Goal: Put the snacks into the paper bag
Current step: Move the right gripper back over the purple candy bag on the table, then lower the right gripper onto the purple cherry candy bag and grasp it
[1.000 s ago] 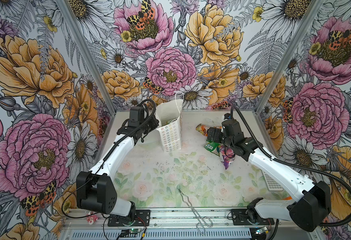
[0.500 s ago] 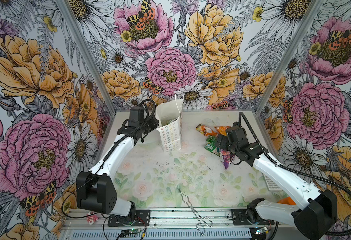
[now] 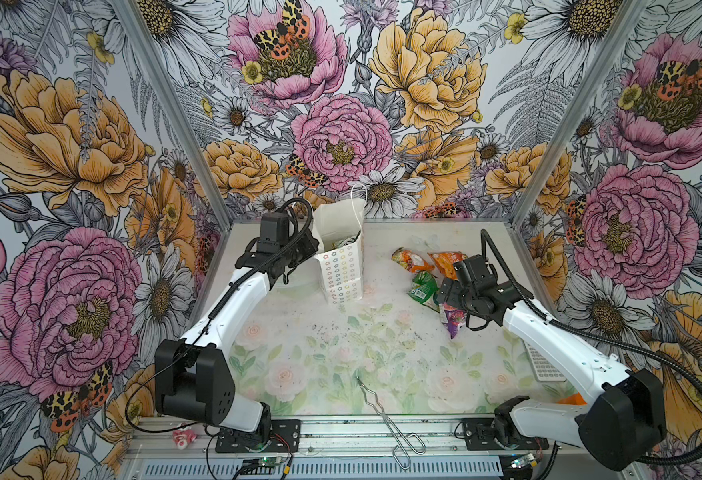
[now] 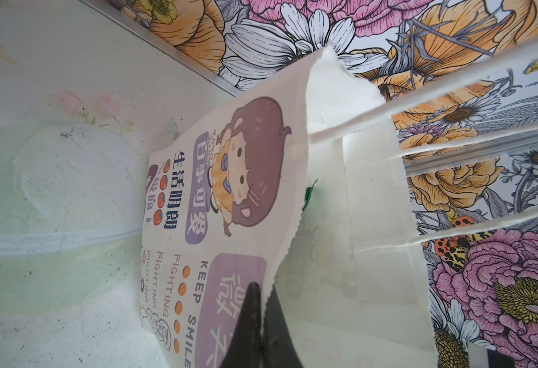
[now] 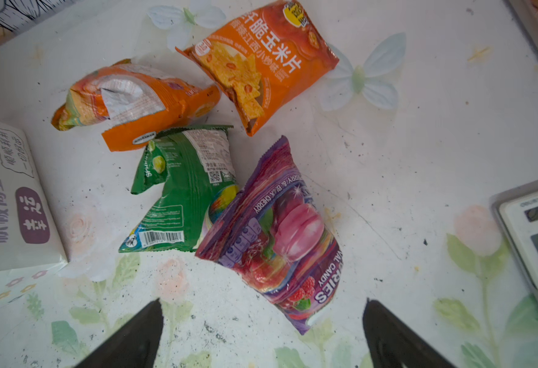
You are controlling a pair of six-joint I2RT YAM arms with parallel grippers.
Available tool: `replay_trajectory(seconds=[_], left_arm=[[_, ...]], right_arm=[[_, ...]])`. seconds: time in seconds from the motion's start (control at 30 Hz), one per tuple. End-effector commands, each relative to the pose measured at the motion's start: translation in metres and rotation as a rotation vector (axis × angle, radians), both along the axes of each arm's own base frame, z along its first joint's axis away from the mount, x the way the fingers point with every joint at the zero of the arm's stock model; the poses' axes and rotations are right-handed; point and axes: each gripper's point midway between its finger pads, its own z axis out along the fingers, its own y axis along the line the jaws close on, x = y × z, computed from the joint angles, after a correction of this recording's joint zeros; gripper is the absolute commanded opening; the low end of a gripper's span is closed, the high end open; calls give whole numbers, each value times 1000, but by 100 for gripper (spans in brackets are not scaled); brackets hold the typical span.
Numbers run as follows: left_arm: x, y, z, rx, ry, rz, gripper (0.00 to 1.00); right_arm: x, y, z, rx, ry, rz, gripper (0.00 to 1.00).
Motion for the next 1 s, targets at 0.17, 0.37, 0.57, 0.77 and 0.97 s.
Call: replay_trajectory(seconds=[0.17,0.37,0.57,0.77,0.97], left_arm=[[3,-3,6,-14,-13,-14,0],[4,-2,5,-13,-12,-7,0],[3,-3,6,-12,-13,-9,0],[3,-2,5,-11,-13,-6,0],[3,-2,5,-10,-11,-5,0]], right_arm=[[0,-5,-20,-7,84,0,100],[4,-7,-33,-19,133,14,100],[10,-4,-46,-28,182,33,100],[19,-2,-55,-42,214,44,100],[25,-3,-67,-59,248,47,100]])
